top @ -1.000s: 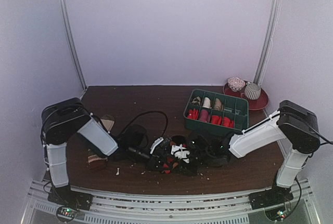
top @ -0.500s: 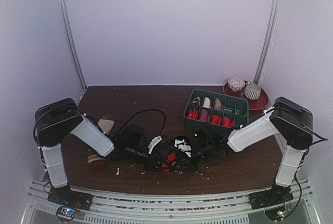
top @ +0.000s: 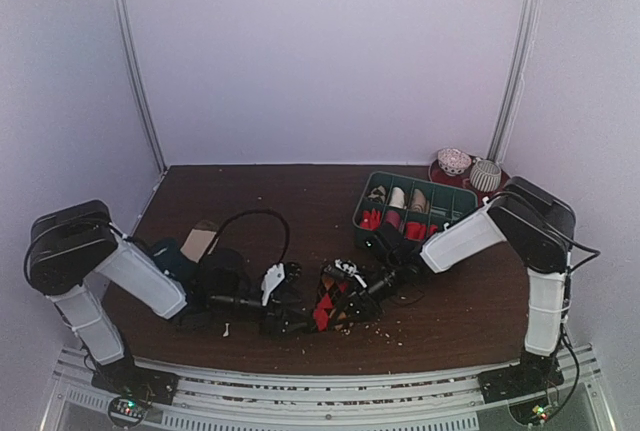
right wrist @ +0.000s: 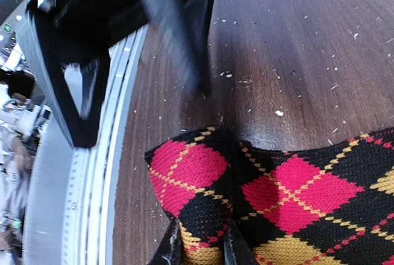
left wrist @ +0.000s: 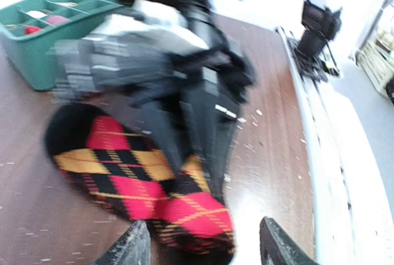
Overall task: Roll the socks
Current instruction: Roll a pair of socks at the center of the board.
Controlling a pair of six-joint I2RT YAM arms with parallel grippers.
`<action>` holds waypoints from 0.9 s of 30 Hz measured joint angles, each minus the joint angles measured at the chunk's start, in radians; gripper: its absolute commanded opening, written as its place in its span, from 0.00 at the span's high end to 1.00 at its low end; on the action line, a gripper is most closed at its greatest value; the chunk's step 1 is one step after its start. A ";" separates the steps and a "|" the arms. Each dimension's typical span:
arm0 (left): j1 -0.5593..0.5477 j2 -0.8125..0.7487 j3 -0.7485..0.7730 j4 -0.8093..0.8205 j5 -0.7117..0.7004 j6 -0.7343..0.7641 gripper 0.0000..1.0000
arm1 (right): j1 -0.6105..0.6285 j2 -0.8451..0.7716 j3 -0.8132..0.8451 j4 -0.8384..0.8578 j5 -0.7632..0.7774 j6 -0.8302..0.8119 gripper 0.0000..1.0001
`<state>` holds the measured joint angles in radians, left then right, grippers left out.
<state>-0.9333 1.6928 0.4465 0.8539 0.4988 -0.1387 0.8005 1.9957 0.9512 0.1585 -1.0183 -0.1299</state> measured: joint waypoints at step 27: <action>-0.079 0.240 0.078 0.108 -0.035 0.077 1.00 | -0.031 0.128 0.161 -0.331 -0.203 -0.047 0.89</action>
<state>-1.0119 1.9327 0.5243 0.9615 0.4637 -0.0616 0.7700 2.1239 1.1126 -0.1726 -1.2213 -0.1772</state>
